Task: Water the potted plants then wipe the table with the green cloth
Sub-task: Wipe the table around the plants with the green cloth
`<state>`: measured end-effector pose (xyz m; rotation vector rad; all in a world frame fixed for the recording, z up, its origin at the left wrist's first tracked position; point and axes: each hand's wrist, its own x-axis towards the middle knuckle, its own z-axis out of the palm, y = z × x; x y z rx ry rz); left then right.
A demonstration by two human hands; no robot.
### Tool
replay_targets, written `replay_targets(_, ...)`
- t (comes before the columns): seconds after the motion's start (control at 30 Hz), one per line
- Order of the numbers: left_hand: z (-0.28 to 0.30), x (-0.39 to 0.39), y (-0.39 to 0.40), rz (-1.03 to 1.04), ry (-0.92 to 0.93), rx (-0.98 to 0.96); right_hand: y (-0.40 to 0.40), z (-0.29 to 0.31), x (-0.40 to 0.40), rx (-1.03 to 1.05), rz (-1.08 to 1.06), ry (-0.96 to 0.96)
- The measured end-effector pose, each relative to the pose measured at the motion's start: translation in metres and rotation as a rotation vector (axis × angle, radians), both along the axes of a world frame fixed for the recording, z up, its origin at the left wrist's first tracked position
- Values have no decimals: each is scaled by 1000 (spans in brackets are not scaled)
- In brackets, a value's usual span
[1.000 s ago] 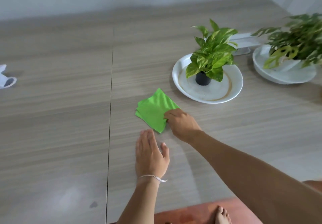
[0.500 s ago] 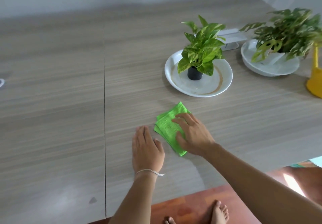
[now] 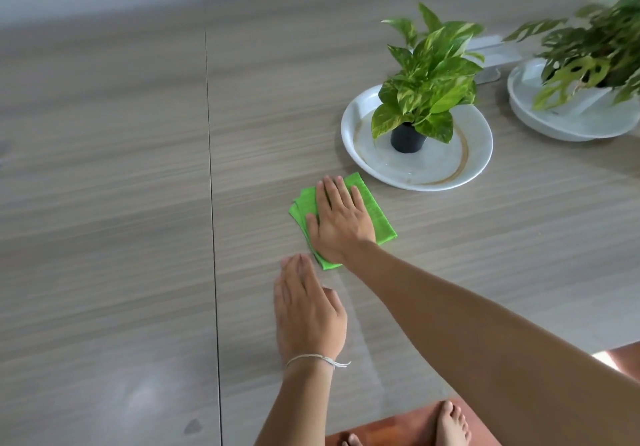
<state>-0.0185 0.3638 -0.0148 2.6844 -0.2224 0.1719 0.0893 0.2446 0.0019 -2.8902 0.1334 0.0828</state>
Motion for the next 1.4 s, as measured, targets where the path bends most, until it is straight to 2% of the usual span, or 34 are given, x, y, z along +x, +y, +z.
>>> replay_targets(0.13,3,3,0,4,-22,-16,-5,-3,-4,-11,-22,-29)
replay_targets(0.27,0,2,3,24,-28,-31,-18,-2,-41,-1,-50,-36)
replay_targets(0.43,5,1,0,22,-33,-88,-47,-7,-138,-42,-117,-58)
replay_targets(0.57,4,-6,1,-6,-17,-27,-71,-10,-224,-90,-189,-83)
replay_targets(0.67,0,-7,3,-17,-30,-2,-95,-12,-258,-109,-249,-76)
replay_targets(0.83,-4,-7,0,-23,-56,18,-152,-8,-233,-137,-387,-14)
replay_targets(1.1,-6,2,-4,-12,-40,81,-252,1,-117,-118,-553,93)
replay_targets(1.27,-4,3,-3,6,-23,118,-258,-5,-96,-115,-558,98)
replay_targets(1.4,-6,2,0,10,-32,117,-220,-3,-110,-115,-531,102)
